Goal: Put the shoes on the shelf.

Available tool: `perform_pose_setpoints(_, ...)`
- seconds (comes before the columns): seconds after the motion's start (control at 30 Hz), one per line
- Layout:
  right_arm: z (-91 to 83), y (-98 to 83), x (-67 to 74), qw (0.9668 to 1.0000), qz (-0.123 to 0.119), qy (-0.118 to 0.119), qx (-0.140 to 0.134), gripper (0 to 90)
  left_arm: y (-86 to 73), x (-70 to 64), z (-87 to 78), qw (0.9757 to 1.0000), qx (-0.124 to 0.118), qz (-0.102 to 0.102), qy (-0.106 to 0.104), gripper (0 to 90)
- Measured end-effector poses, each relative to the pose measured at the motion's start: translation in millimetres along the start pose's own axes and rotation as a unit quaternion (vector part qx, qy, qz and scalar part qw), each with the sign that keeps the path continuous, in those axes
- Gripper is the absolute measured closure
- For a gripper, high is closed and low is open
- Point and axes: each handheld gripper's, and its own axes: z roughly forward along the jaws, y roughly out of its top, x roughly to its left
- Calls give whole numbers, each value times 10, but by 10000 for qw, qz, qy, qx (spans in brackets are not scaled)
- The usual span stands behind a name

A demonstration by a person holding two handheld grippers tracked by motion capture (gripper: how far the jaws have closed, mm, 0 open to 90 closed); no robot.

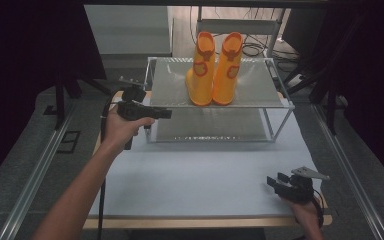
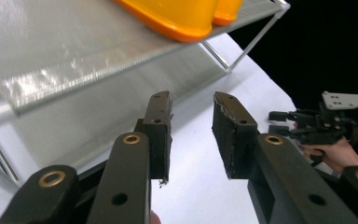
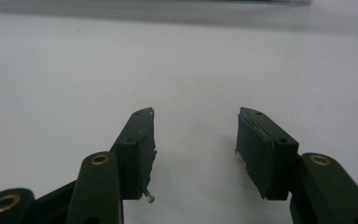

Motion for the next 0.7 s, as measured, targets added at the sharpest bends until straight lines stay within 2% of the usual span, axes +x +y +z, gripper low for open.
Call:
perform_pose_setpoints(0.4,12,1,22,10000,-17,15,32,464,-473,79,-122,10000,-53,3,-70,647)
perform_pose_setpoints(0.7,20,-3,22,10000,-35,23,50,463,-844,207,-123,9999,-37,-139,-79,634)
